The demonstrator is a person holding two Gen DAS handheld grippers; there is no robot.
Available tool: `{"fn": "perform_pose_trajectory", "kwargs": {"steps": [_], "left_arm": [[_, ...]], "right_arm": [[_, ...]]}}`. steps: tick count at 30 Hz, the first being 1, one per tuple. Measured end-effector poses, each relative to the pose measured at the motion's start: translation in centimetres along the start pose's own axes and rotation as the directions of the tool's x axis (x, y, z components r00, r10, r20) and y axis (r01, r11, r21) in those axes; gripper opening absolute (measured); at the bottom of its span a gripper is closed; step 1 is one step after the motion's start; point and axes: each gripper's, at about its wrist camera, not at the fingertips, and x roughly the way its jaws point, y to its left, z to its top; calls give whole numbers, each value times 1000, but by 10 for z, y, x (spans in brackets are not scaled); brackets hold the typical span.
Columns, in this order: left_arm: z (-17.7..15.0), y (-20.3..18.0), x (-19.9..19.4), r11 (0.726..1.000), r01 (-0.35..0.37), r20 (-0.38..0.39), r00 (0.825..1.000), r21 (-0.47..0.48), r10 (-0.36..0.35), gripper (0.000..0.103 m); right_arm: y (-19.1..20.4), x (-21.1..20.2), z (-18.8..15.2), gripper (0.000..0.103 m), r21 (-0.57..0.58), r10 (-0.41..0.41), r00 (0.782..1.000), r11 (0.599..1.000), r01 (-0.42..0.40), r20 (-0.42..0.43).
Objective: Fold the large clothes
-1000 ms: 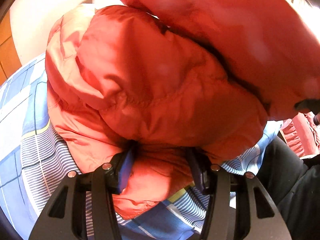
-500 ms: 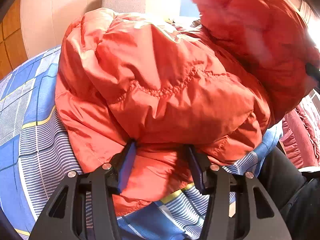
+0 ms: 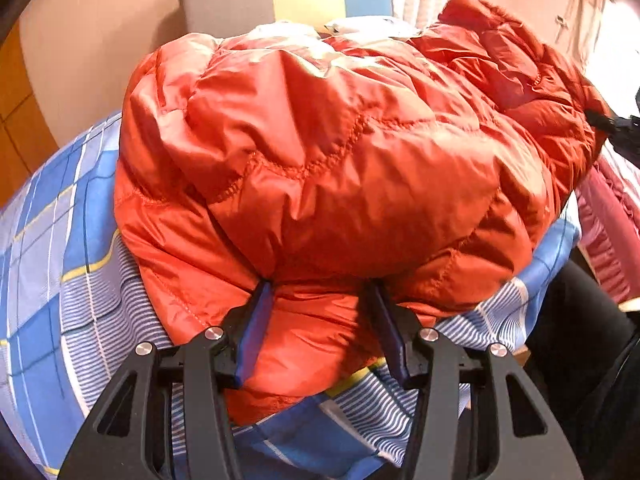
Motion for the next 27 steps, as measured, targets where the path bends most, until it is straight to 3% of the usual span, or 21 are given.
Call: {"fn": "perform_pose_trajectory", "kwargs": {"steps": [7, 18, 23, 27], "left_arm": [[3, -24, -1, 984, -65, -35, 997, 169, 72, 50], [12, -53, 2, 903, -94, -75, 988, 418, 137, 50], [16, -65, 3, 886, -90, -78, 987, 454, 140, 50], [18, -63, 4, 888, -76, -81, 989, 454, 126, 50]], "right_arm": [[-34, 14, -4, 9, 43, -85, 995, 995, 87, -43], [-41, 20, -7, 9, 27, -130, 990, 991, 132, -63], [-40, 18, -6, 9, 14, -123, 991, 992, 124, -55], [-19, 6, -3, 9, -64, -58, 998, 996, 58, -11]]}}
